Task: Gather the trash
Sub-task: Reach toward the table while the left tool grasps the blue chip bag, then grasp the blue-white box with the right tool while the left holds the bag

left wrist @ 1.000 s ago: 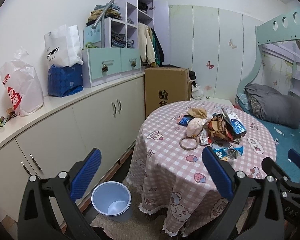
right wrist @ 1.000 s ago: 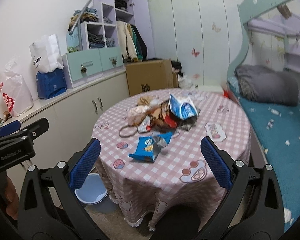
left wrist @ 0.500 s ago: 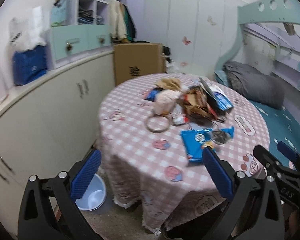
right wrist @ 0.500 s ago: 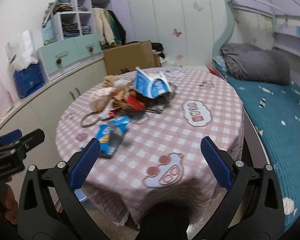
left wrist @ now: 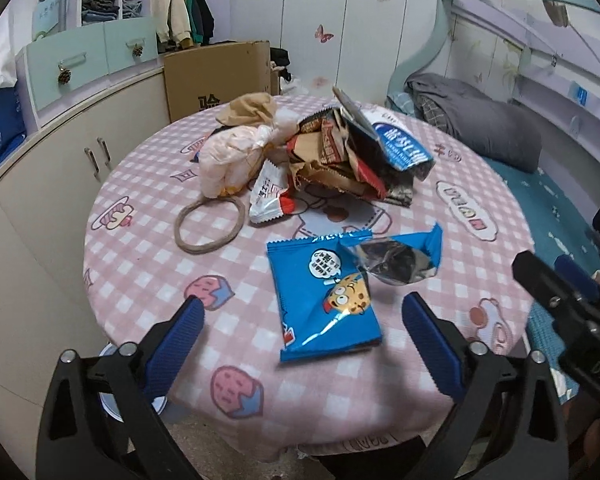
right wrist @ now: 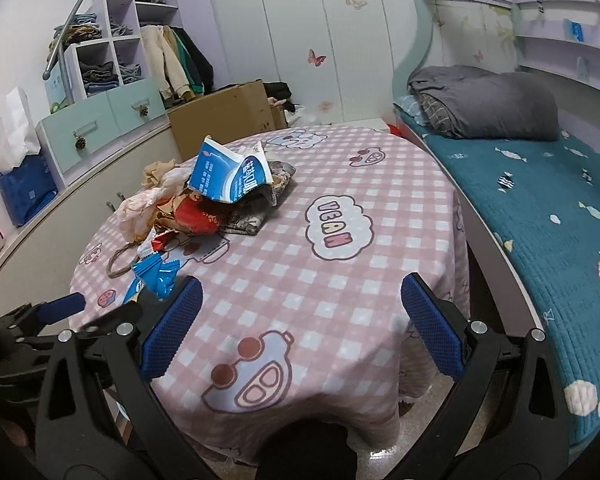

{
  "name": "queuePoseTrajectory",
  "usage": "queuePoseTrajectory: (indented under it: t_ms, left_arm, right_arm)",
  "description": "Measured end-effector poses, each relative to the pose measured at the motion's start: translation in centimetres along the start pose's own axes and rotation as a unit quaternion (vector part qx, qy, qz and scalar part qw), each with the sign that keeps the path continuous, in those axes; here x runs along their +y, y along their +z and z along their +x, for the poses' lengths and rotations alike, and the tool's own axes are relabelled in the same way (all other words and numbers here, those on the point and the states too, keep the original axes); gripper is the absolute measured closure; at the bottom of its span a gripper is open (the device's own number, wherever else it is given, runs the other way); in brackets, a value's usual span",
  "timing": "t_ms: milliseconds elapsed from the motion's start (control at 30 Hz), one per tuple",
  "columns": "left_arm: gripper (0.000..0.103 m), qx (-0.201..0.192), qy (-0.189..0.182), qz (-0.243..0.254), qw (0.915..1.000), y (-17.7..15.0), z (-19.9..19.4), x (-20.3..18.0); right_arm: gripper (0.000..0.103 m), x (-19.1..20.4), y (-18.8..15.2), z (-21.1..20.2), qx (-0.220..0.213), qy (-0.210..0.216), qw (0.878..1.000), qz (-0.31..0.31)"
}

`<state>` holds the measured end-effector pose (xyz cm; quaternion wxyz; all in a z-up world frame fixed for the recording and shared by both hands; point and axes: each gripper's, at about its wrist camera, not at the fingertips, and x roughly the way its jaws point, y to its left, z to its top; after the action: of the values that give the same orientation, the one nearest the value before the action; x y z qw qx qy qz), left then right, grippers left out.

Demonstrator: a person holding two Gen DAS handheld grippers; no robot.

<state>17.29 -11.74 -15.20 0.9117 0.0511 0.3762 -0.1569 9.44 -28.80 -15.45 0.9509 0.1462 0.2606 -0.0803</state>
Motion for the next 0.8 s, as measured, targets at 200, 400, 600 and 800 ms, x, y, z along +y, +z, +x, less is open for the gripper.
queuePoseTrajectory:
  t_ms: [200, 400, 600, 800]
  left_arm:
    - [0.055, 0.019, -0.018, -0.009, 0.9996, 0.0, 1.1, 0.5]
    - [0.083, -0.010, -0.060, -0.047, 0.9971, 0.1, -0.1, 2.5]
    - [0.084, -0.054, -0.031, -0.084, 0.9945, 1.2, -1.9, 5.1]
    - [0.084, -0.059, 0.024, -0.114, 0.9915, 3.3, -1.8, 7.9]
  right_arm:
    - [0.005, 0.8, 0.4, 1.2, 0.008, 0.016, 1.000, -0.011]
    - [0.005, 2.2, 0.9, 2.3, 0.013, 0.032, 0.999, -0.023]
    - [0.005, 4.0, 1.9, 3.7, 0.024, 0.052, 0.998, -0.040]
    - [0.019, 6.4, 4.5, 5.5, 0.012, 0.036, 0.995, -0.097]
